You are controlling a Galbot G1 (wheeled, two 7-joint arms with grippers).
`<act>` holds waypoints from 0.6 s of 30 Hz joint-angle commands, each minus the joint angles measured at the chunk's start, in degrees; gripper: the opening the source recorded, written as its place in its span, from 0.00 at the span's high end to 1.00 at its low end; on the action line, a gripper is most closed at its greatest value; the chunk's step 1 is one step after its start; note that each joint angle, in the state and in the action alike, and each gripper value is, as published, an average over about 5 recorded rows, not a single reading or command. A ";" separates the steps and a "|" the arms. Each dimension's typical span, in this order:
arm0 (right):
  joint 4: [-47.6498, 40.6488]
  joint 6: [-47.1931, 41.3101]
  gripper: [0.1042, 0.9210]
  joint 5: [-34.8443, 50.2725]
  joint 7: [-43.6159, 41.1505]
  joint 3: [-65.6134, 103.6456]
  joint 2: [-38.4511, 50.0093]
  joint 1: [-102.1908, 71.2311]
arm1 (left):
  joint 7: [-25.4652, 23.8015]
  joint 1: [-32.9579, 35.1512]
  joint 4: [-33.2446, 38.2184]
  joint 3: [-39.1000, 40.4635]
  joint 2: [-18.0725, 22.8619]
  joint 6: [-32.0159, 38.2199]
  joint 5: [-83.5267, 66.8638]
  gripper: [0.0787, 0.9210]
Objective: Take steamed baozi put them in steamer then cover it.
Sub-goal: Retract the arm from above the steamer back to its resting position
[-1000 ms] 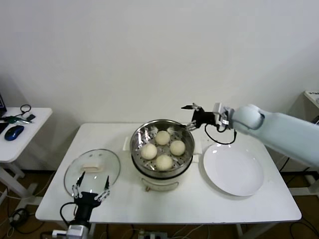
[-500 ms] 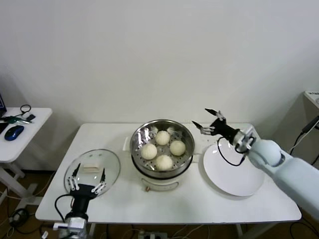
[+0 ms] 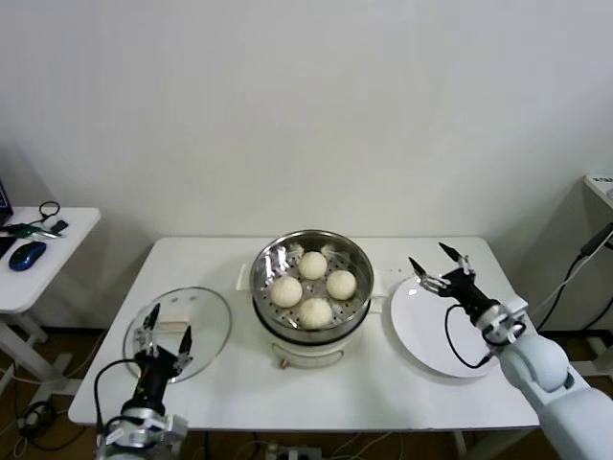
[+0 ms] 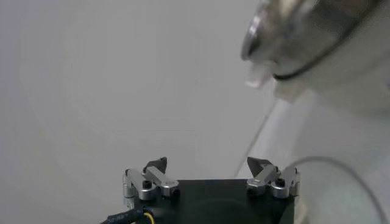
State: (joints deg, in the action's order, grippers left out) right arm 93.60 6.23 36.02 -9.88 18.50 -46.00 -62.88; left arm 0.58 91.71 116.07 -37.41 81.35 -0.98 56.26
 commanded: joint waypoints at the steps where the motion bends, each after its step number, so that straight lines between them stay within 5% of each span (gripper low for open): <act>1: 0.93 -0.03 0.12 -4.12 -0.05 12.04 -6.69 -11.80 | -1.44 -4.58 -9.33 1.47 -0.97 -0.56 30.50 0.12; 18: -0.50 -0.39 0.12 -8.05 0.05 11.73 -8.70 -12.79 | 3.00 -18.38 -27.60 0.19 -0.18 -0.67 34.01 0.12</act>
State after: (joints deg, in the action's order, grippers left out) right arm 93.44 5.88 30.01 -9.86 28.03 -53.20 -73.34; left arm 2.09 80.62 98.81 -37.18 80.71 -1.26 83.80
